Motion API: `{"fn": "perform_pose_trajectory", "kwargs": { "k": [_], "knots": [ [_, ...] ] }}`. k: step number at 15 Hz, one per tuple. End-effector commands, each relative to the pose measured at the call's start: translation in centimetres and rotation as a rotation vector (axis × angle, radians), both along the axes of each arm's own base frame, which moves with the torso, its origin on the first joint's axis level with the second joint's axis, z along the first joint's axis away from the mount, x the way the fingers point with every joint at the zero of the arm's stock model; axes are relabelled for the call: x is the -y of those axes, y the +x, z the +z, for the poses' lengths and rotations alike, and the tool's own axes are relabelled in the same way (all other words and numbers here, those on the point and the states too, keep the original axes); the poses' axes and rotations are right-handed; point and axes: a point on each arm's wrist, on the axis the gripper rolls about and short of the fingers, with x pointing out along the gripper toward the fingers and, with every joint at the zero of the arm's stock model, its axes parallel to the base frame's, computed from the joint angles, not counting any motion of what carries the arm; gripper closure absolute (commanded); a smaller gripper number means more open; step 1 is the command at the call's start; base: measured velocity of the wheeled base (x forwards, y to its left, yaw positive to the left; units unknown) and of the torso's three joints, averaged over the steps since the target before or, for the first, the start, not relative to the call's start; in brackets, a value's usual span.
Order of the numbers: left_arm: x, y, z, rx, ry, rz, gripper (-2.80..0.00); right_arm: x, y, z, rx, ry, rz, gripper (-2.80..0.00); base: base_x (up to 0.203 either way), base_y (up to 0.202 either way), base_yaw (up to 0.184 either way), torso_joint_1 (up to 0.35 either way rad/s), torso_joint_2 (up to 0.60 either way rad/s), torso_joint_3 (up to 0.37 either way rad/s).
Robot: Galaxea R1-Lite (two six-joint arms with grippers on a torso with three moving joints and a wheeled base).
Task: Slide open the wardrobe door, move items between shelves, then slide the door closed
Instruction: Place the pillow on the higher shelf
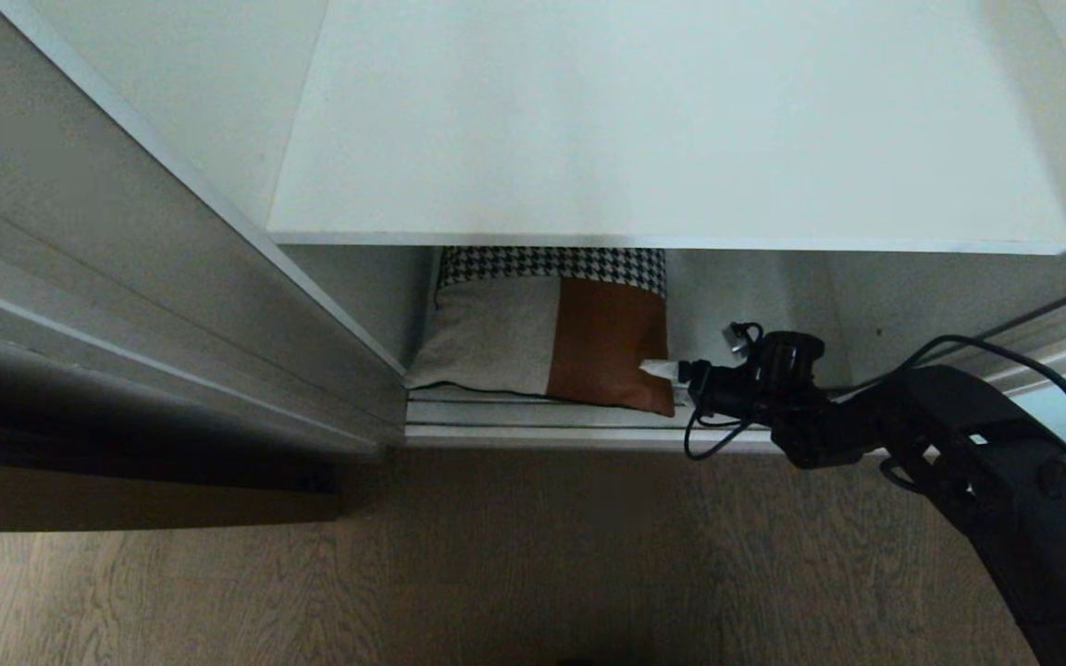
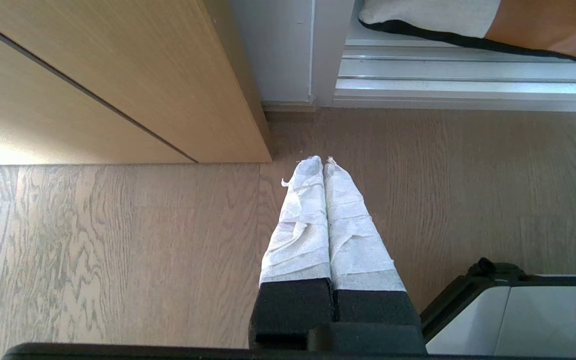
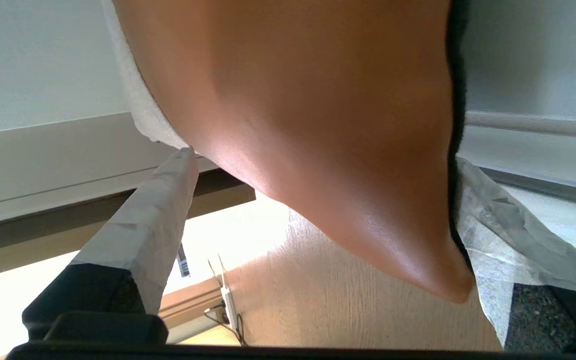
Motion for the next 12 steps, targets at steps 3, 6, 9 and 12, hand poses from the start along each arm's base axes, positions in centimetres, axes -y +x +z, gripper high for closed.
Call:
{"fn": "perform_pose_trajectory", "kwargs": {
  "k": [3,6,9,12],
  "knots": [
    [0.0,0.0,0.0,-0.002,0.000,0.000,0.00,-1.5,-0.2,-0.9,-0.023,0.001,0.024,-2.80,0.000,0.000,0.000,0.000,0.00,0.000],
    [0.0,0.0,0.0,-0.002,0.000,0.000,0.00,-1.7,-0.2,-0.7,-0.037,-0.003,0.027,0.00,0.000,0.000,0.000,0.000,0.00,0.000],
    [0.0,0.0,0.0,-0.002,0.000,0.000,0.00,-1.7,-0.2,-0.6,-0.034,-0.002,0.028,0.00,0.000,0.000,0.000,0.000,0.00,0.000],
    [0.0,0.0,0.0,-0.002,0.000,0.000,0.00,-1.4,-0.2,0.2,-0.036,-0.002,0.023,0.00,0.000,0.000,0.000,0.000,0.00,0.000]
  ]
}}
